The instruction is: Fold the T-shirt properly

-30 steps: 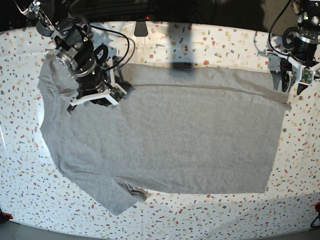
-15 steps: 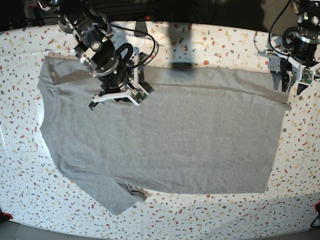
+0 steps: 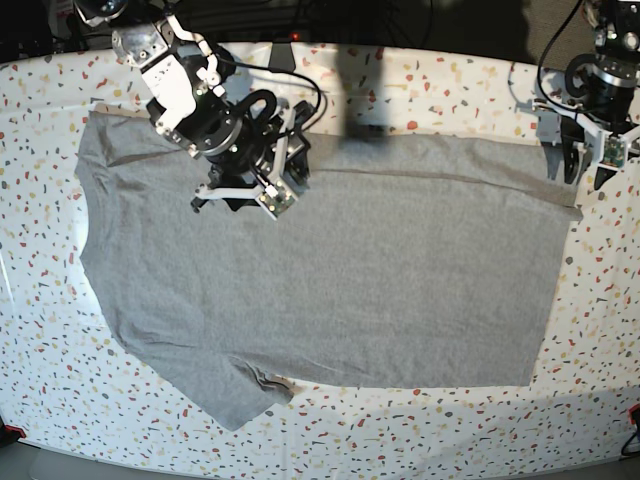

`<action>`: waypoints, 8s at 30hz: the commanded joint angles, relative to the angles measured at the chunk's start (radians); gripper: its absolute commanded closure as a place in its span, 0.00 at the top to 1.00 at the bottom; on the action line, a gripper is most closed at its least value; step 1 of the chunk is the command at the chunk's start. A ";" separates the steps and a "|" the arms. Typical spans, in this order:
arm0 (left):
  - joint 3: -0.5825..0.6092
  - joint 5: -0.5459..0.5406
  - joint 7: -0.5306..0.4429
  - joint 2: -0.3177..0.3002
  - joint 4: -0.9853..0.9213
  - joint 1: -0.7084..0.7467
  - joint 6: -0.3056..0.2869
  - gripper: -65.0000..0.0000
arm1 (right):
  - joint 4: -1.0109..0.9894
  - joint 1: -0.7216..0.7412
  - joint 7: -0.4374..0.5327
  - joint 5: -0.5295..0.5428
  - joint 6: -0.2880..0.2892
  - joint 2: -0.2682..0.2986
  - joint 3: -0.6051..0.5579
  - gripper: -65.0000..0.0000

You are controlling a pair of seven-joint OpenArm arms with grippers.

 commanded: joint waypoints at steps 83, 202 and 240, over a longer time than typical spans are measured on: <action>0.184 0.820 -0.210 -0.211 -0.297 -0.135 -0.300 0.00 | 0.515 -0.608 -0.274 0.021 0.270 0.280 0.513 0.44; -0.093 -0.025 0.042 -0.277 0.000 0.115 -0.207 0.40 | 0.220 -0.715 0.155 -0.020 0.038 0.319 0.691 0.29; 0.296 -0.128 -0.027 -0.164 -1.542 -1.302 -0.353 0.40 | -0.793 0.665 -0.174 0.404 0.280 0.185 0.285 0.29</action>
